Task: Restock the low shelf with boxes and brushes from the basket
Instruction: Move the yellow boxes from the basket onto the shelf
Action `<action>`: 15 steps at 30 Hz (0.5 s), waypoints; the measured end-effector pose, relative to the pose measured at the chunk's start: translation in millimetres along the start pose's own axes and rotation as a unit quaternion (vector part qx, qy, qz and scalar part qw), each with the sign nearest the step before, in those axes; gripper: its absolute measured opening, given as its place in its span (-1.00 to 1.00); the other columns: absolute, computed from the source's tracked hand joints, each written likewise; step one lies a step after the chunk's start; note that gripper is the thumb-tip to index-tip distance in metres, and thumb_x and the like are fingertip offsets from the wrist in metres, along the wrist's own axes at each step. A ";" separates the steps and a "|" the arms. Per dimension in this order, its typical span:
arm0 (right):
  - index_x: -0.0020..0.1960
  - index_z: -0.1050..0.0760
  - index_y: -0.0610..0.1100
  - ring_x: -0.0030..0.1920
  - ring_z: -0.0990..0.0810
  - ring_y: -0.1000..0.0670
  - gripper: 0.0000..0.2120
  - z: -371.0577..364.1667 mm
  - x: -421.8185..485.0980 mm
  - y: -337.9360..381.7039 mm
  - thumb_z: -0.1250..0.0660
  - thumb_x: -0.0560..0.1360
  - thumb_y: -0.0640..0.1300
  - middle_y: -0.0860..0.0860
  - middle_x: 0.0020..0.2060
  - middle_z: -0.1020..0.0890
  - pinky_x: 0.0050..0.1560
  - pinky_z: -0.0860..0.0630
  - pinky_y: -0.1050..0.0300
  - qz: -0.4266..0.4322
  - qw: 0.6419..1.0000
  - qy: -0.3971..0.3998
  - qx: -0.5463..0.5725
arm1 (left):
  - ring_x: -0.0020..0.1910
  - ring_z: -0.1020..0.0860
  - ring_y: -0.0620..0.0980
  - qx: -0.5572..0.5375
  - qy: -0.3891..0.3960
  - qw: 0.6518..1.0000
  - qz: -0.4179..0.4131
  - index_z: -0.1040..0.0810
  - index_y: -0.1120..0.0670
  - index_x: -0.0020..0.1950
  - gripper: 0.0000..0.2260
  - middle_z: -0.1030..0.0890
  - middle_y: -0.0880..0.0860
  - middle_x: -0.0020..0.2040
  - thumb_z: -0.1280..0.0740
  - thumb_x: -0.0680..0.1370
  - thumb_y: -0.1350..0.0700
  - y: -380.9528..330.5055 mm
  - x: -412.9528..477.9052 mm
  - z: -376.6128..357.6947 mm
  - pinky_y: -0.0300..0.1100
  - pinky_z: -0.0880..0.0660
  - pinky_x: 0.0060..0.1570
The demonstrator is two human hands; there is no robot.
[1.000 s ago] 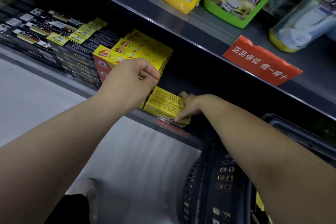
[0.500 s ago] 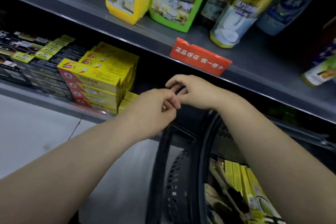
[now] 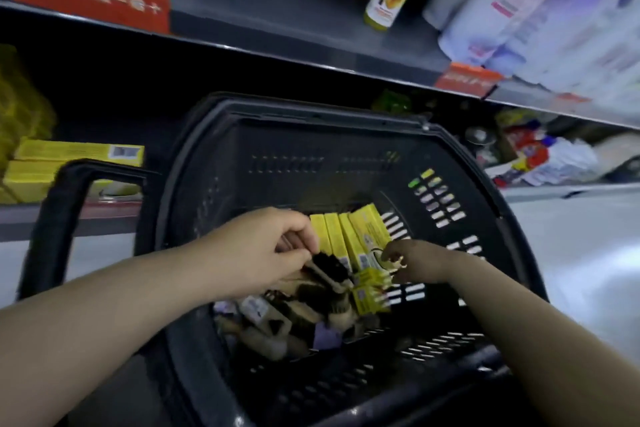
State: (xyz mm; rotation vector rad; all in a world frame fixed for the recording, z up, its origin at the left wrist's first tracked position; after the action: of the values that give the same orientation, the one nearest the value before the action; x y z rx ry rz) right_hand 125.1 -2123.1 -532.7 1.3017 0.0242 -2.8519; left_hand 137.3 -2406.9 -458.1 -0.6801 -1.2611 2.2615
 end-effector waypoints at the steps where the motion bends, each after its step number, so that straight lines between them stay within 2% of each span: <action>1: 0.35 -0.36 -0.11 0.21 -0.50 -0.07 -0.48 -10.5 4.3 -9.7 -0.42 0.44 -0.12 -0.10 0.27 -0.48 0.11 -0.41 0.18 -0.013 1.000 0.020 0.005 | -0.16 -0.53 -0.32 0.000 0.003 1.000 0.003 -0.60 -0.07 -0.06 -0.89 -0.61 -0.15 -0.12 -0.31 0.53 0.12 -0.4 3.8 -5.5 -0.51 -0.40 -0.22; 4: 0.45 -0.20 -0.11 0.29 -0.44 -0.13 -0.37 -26.8 26.0 -17.6 -0.38 0.46 -0.16 -0.14 0.37 -0.38 0.18 -0.40 0.12 -0.014 0.999 0.023 -0.044 | -0.16 -0.53 -0.32 0.006 0.013 1.000 0.014 -0.60 -0.07 -0.08 -0.89 -0.62 -0.14 -0.11 -0.32 0.52 0.13 0.5 12.8 -17.0 -0.50 -0.43 -0.17; 7: 0.49 -0.13 -0.06 0.36 -0.37 -0.17 -0.41 -38.5 52.1 -3.9 -0.22 0.51 -0.27 -0.13 0.43 -0.29 0.21 -0.38 0.06 0.017 0.995 0.005 -0.096 | -0.15 -0.53 -0.35 0.014 0.019 0.999 0.029 -0.59 -0.13 -0.10 -0.89 -0.62 -0.19 -0.11 -0.33 0.52 0.08 5.7 17.9 -22.1 -0.51 -0.43 -0.18; 10: 0.48 -0.16 0.05 0.34 -0.38 -0.20 -0.53 -54.2 68.7 5.1 -0.09 0.59 -0.12 -0.18 0.40 -0.33 0.21 -0.39 0.04 0.029 0.988 0.012 -0.149 | -0.16 -0.53 -0.35 0.009 0.018 0.999 0.039 -0.58 -0.14 -0.12 -0.90 -0.62 -0.20 -0.13 -0.33 0.51 0.07 9.9 20.7 -23.9 -0.50 -0.43 -0.19; 12: 0.46 -0.22 0.03 0.33 -0.40 -0.19 -0.56 -47.0 67.8 7.8 -0.12 0.59 -0.08 -0.18 0.38 -0.35 0.20 -0.39 0.06 0.033 0.989 0.016 -0.145 | -0.17 -0.54 -0.33 0.000 0.016 0.999 0.046 -0.58 -0.14 -0.12 -0.90 -0.62 -0.19 -0.14 -0.33 0.50 0.08 10.7 21.8 -23.8 -0.46 -0.45 -0.16; 15: 0.43 -0.30 -0.04 0.29 -0.44 -0.12 -0.50 1.8 50.6 11.6 -0.31 0.51 -0.11 -0.08 0.34 -0.42 0.21 -0.40 0.08 0.030 0.995 -0.021 -0.091 | -0.15 -0.57 -0.27 -0.014 0.016 0.997 0.071 -0.58 -0.12 -0.09 -0.88 -0.63 -0.16 -0.13 -0.32 0.52 0.11 11.8 24.0 -23.5 -0.34 -0.51 -0.09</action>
State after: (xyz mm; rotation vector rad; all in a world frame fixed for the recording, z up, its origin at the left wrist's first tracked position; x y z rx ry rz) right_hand 90.7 -2134.7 -569.9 1.1874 0.2340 -2.7511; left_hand 131.5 -2382.9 -483.7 -0.8366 -1.2666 2.3392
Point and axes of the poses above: each hand's wrist, its own x-axis towards the middle knuckle, its own z-axis out of the back of the hand, y = z × x, the point moved 4 cm from there along x, towards the middle knuckle
